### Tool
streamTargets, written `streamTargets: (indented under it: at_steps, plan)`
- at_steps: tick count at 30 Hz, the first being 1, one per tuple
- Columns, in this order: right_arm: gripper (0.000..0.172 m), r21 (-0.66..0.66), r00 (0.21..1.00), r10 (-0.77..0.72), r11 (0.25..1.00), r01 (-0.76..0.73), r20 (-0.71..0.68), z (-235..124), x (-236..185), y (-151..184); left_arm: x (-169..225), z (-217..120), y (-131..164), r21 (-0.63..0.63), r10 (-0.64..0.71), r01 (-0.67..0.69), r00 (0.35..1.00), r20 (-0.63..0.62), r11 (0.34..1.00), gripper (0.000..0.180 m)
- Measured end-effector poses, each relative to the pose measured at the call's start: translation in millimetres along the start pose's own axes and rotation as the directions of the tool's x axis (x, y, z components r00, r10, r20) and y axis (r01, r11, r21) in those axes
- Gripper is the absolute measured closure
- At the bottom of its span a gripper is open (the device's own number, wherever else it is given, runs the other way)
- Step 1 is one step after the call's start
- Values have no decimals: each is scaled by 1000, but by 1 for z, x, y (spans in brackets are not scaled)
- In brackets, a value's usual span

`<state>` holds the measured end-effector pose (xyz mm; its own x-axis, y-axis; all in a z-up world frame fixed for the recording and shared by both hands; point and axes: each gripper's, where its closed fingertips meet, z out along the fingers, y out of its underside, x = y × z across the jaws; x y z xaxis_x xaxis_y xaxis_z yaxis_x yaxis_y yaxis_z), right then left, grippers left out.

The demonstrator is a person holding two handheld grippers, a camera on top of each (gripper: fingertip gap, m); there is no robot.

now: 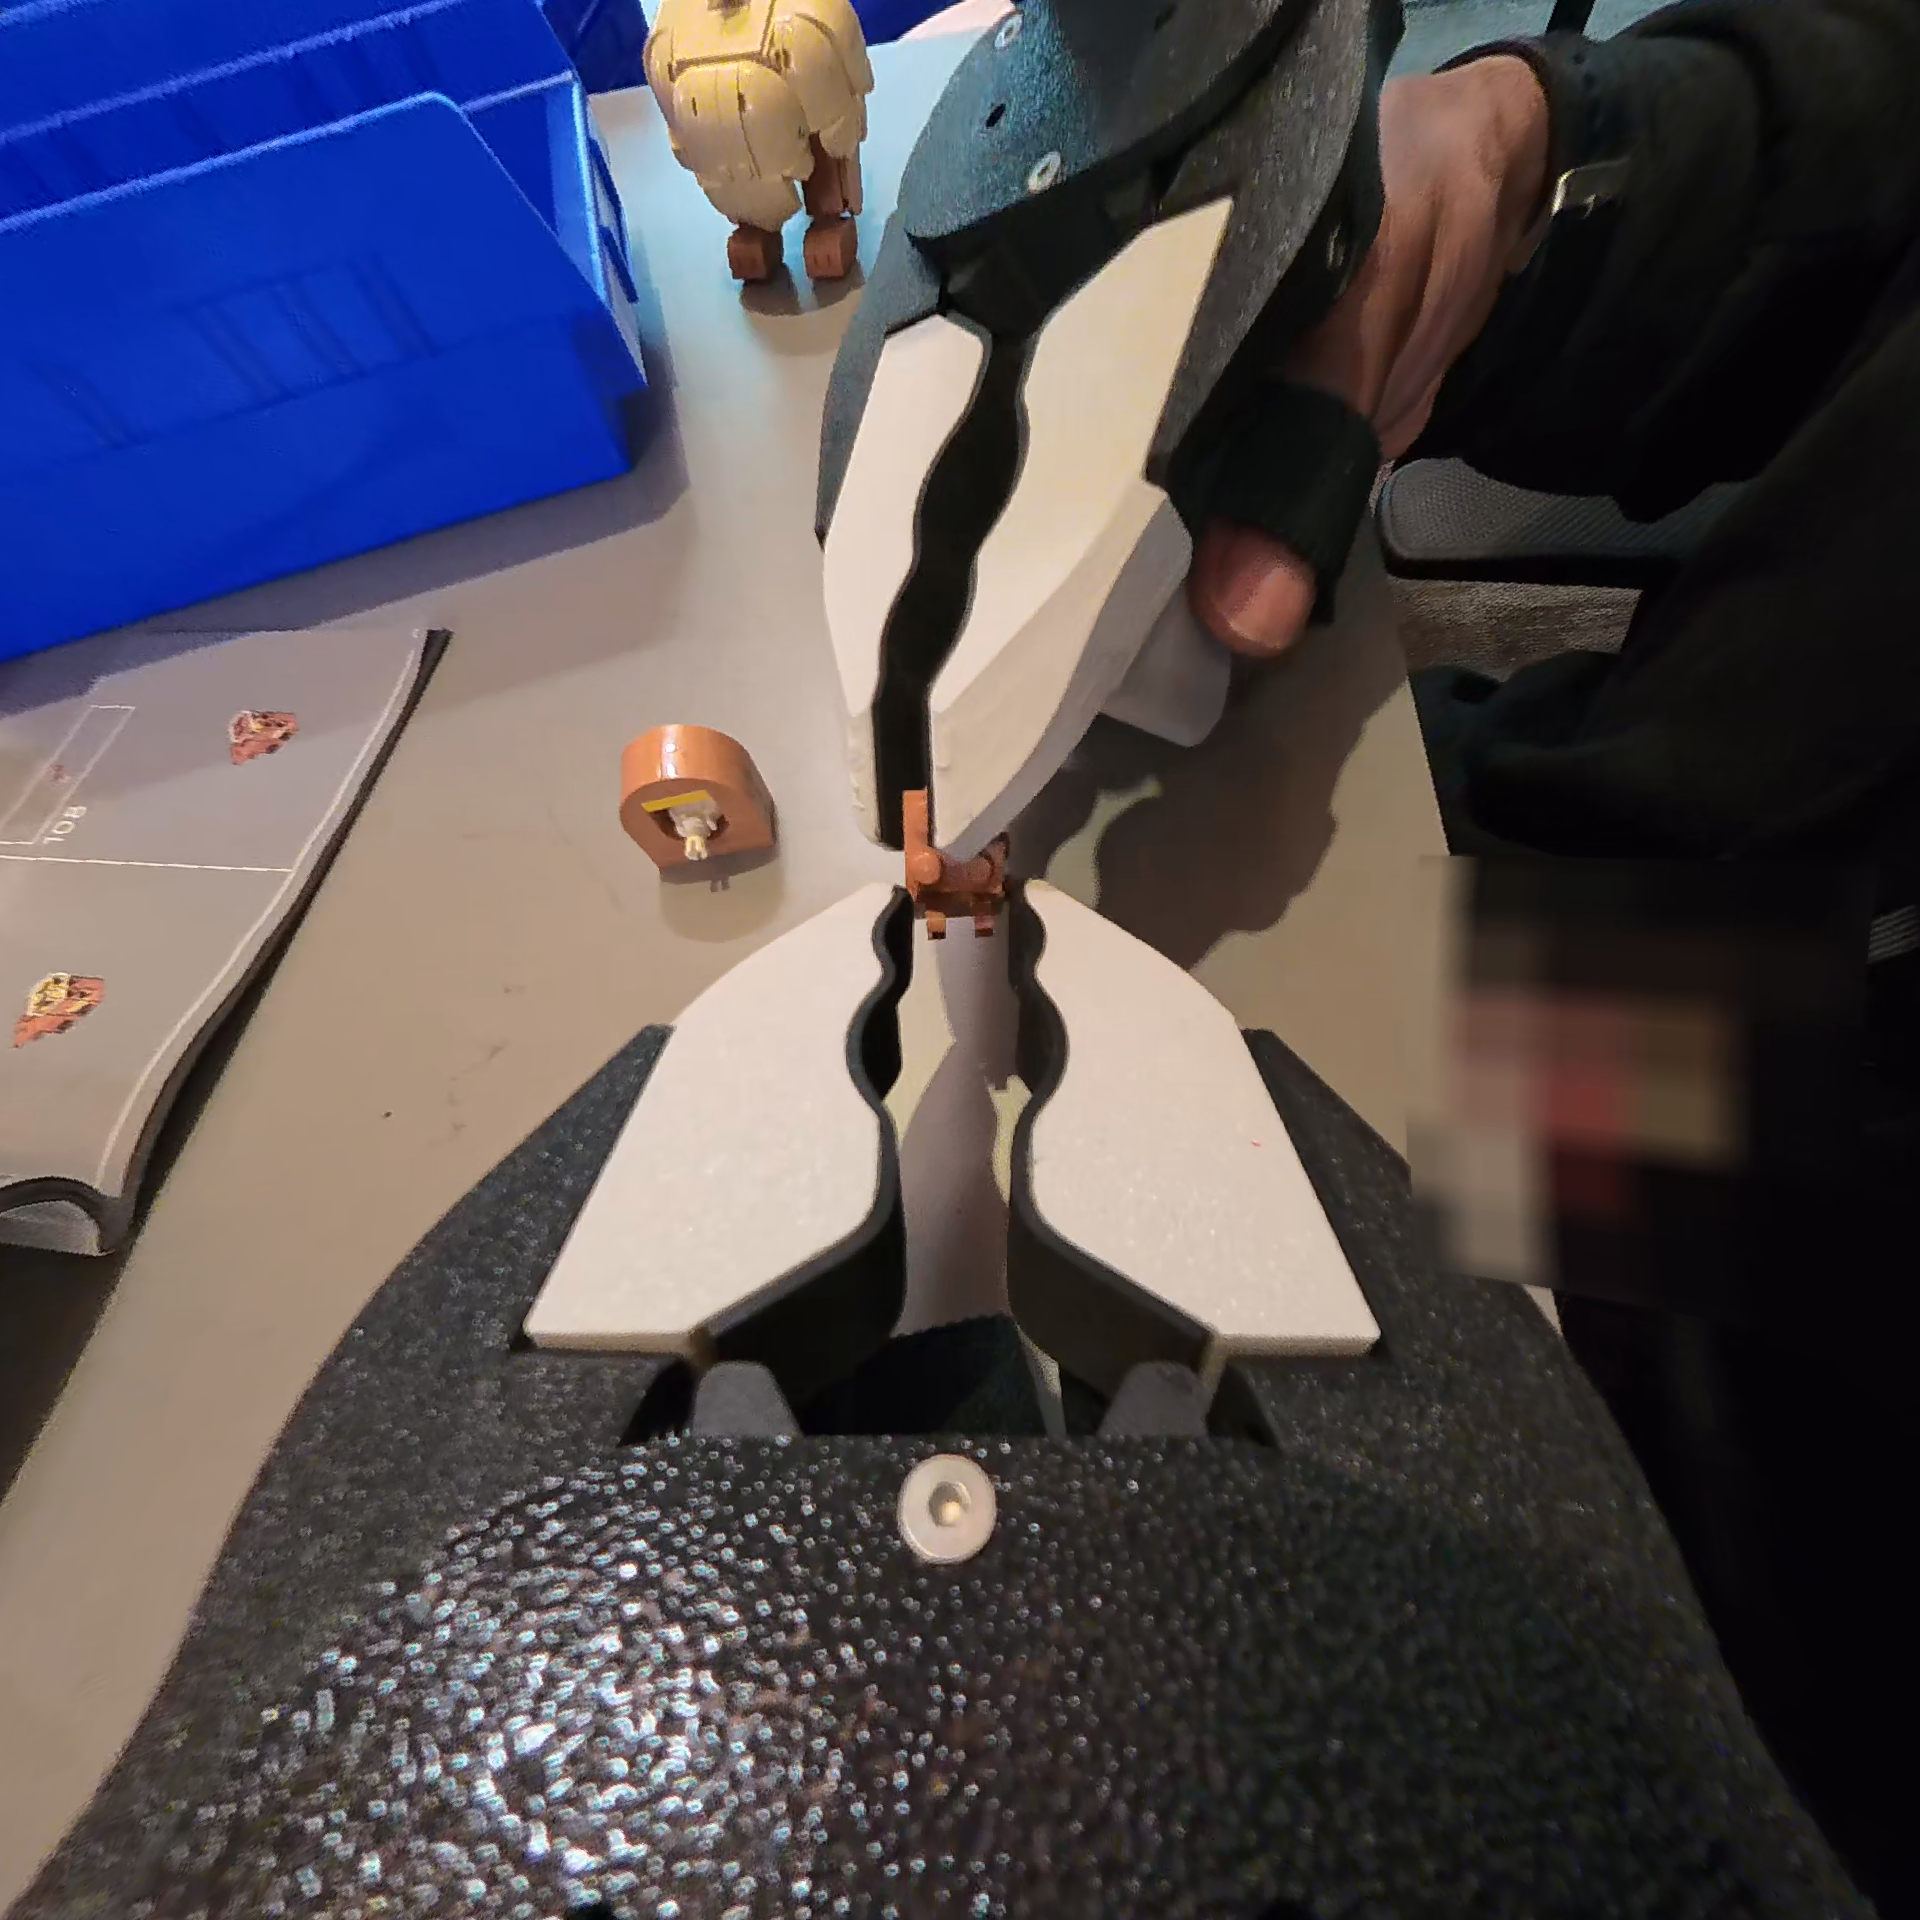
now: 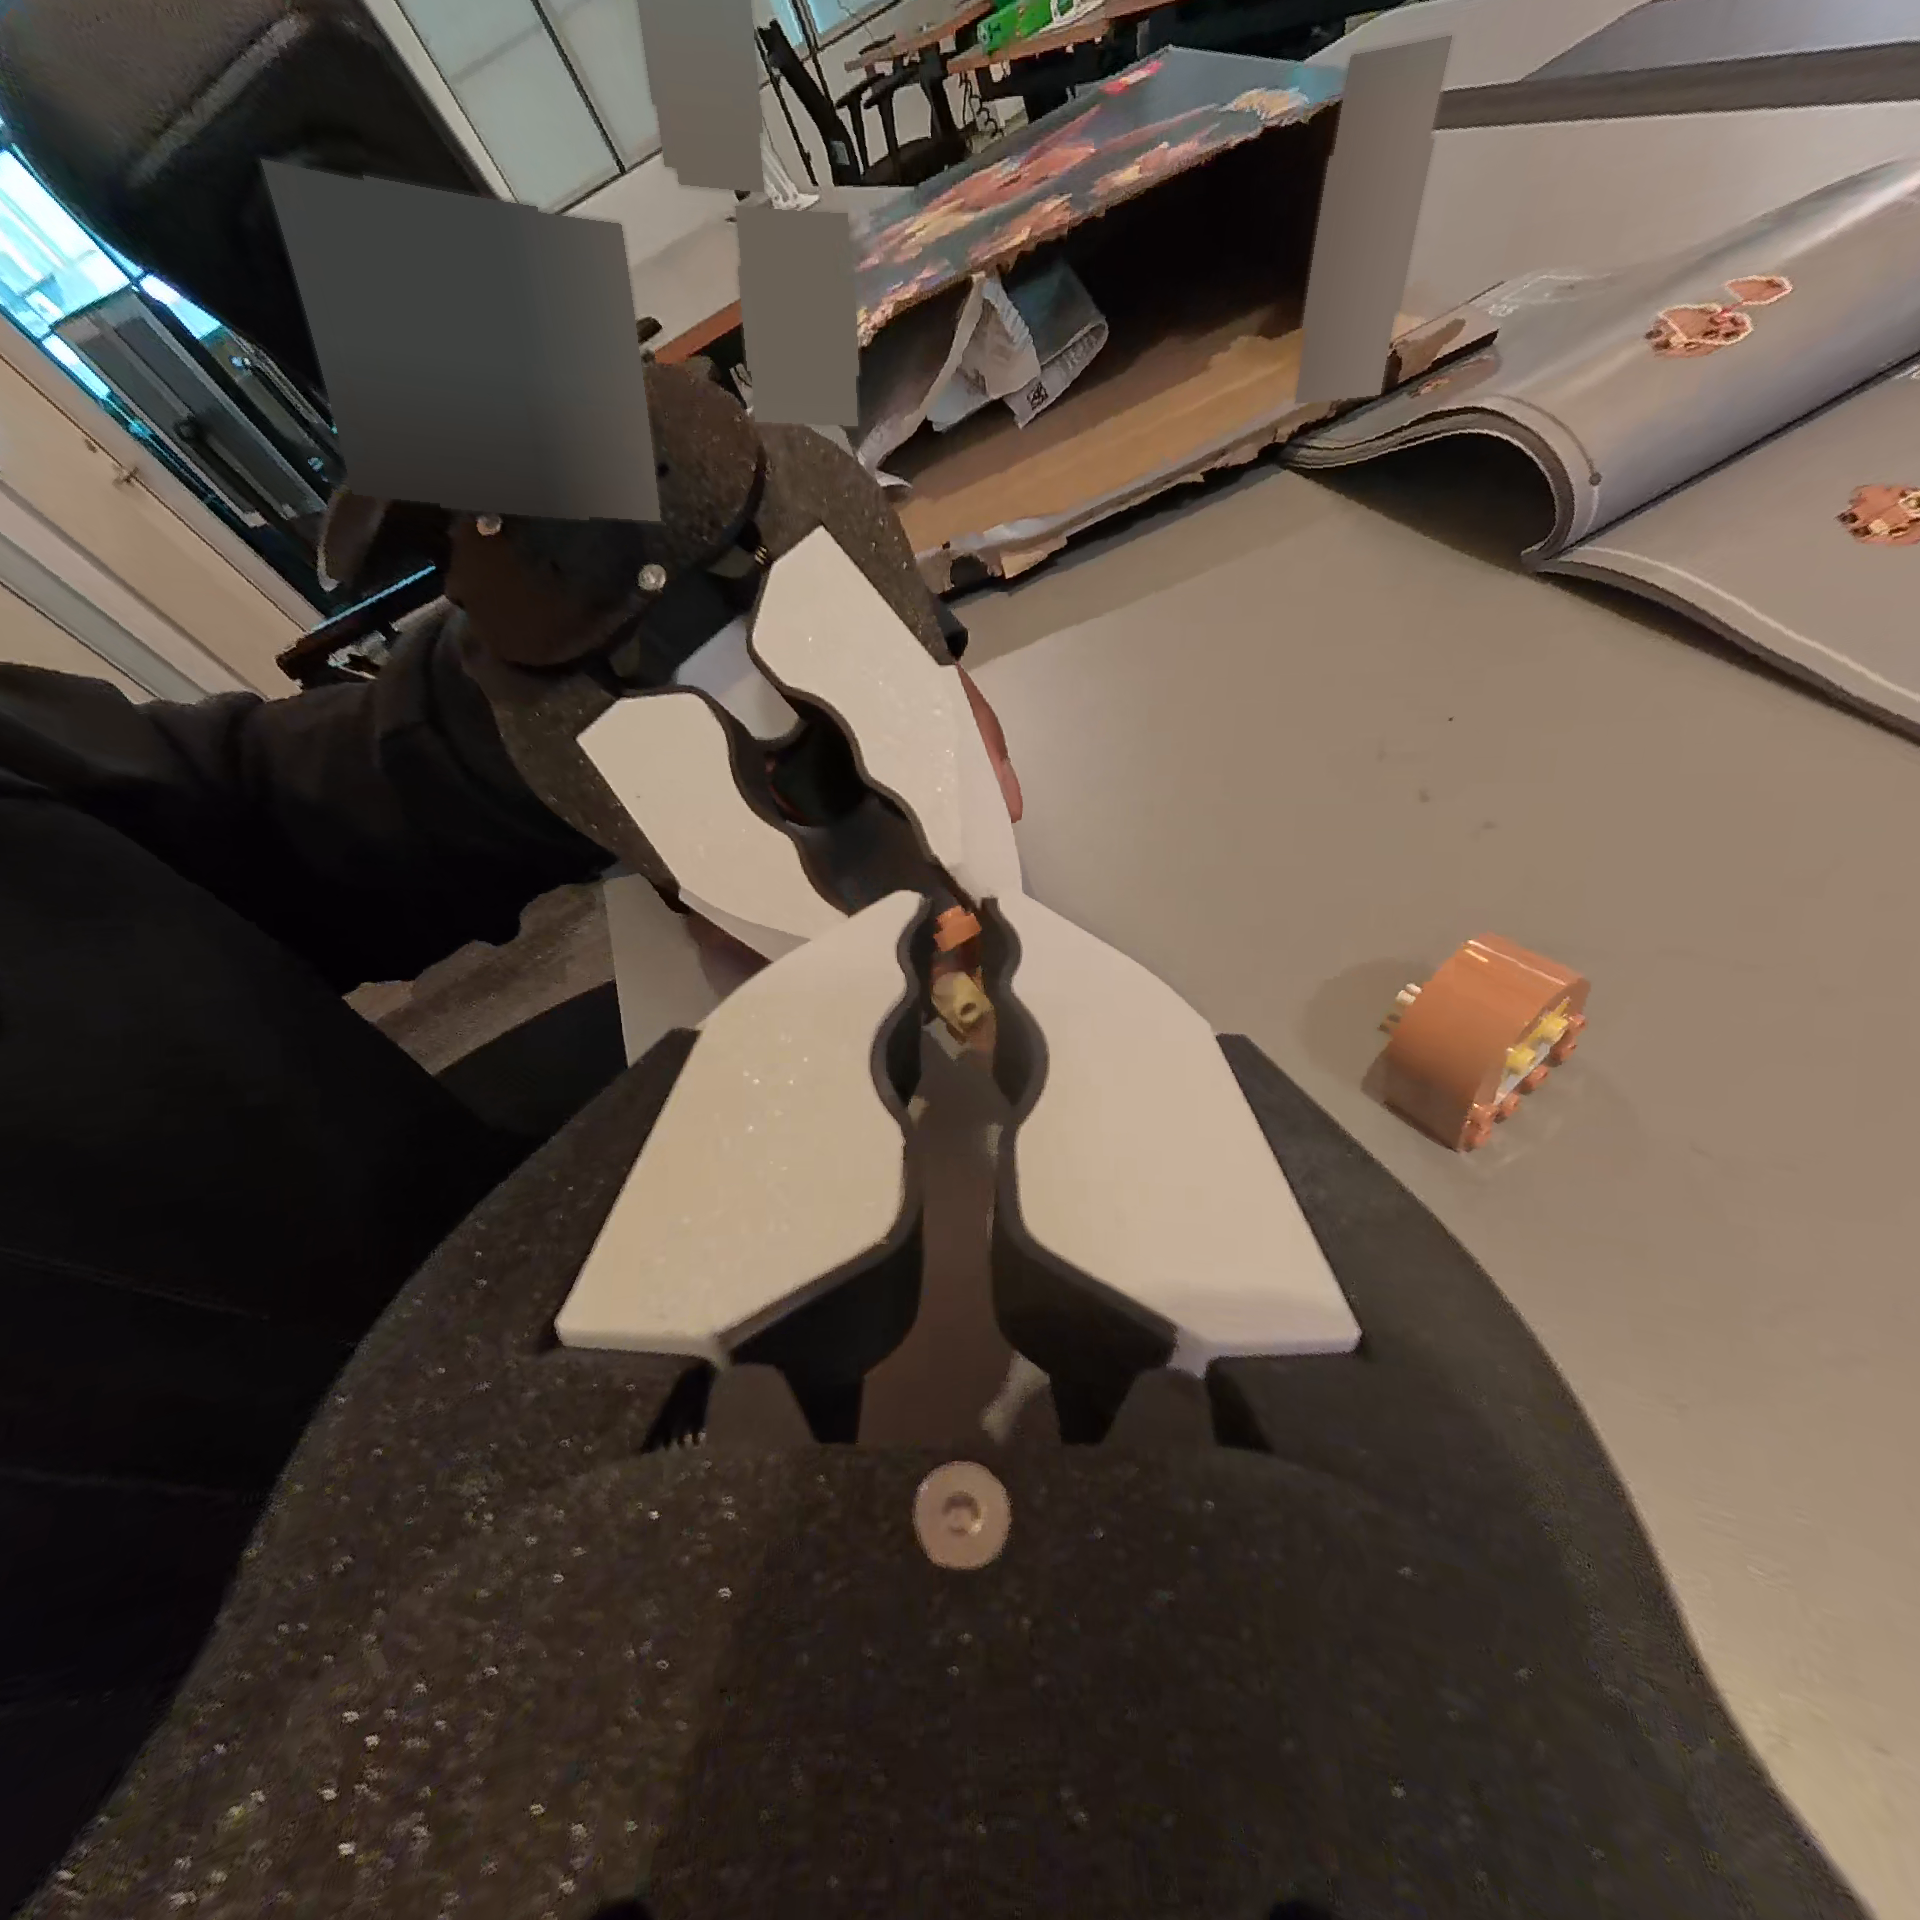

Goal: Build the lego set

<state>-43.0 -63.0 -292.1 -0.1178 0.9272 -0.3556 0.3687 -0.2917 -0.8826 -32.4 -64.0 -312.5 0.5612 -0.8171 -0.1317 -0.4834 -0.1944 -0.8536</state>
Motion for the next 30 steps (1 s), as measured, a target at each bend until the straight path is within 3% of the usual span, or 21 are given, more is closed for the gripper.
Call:
streamTargets:
  at_steps: [9, 30]
  plan:
    - [163, -38, 998, -55, 998, 55, -23, 0, 0, 4, 2, -2, -1, -19, 4, -4, 1000, -11, 1000, 164]
    - [155, -33, 1000, -4, 999, 4, -12, -1, 4, 4, 4, -6, -1, -48, -3, 2, 1000, -27, 999, 164]
